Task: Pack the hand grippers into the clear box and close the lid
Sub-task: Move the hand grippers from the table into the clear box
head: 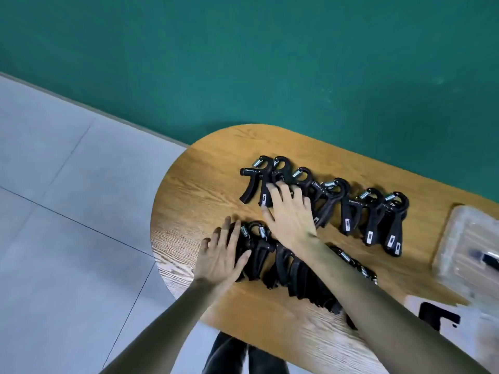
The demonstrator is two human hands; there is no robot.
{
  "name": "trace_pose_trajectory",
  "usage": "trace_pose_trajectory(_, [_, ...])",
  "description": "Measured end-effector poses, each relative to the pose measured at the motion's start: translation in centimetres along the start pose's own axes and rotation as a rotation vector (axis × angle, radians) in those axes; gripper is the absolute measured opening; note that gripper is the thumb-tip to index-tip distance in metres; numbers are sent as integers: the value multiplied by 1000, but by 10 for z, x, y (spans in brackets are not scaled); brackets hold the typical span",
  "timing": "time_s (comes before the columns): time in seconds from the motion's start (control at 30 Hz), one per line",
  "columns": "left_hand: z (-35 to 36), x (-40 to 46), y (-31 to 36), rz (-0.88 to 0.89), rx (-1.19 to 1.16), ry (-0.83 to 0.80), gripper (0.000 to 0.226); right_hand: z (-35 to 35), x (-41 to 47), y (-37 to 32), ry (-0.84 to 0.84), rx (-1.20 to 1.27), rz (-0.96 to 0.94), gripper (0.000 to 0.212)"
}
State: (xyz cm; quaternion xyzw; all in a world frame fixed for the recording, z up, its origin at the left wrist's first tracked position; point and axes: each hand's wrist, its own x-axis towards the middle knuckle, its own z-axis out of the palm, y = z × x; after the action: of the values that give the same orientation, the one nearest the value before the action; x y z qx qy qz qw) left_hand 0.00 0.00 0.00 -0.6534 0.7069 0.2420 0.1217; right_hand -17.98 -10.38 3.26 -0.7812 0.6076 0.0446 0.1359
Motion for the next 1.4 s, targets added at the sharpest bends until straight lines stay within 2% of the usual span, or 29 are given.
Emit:
trace_pose_trajectory(0.07, [12,3,-2,-18,-67,-10,80,8,16,-5,-17,15,3,60])
trace_pose_trajectory(0.2, [37,6,-7,12,-90,68,79,34,50,-19,21,-23,-33,64])
trace_pose_trajectory(0.4, [49,7,-8,20,-61,166,77,55,82,-31,31,-80,-55,73])
trace_pose_trajectory(0.53, [46,7,-6,7,-68,148,77,64,80,-27,27,-172,-103,75])
trace_pose_trajectory(0.77, [48,5,-6,-34,-88,169,78,60,86,-30,-31,-168,-124,75])
trace_pose_trajectory(0.87, [43,3,-4,-50,-114,100,79,60,88,-31,-29,-171,-97,76])
trace_pose_trajectory(1.07, [38,2,1,-56,-144,83,79,66,92,-38,-39,-205,31,87])
trace_pose_trajectory(1.4, [44,6,0,-35,-206,59,83,61,93,-35,-76,-274,13,87])
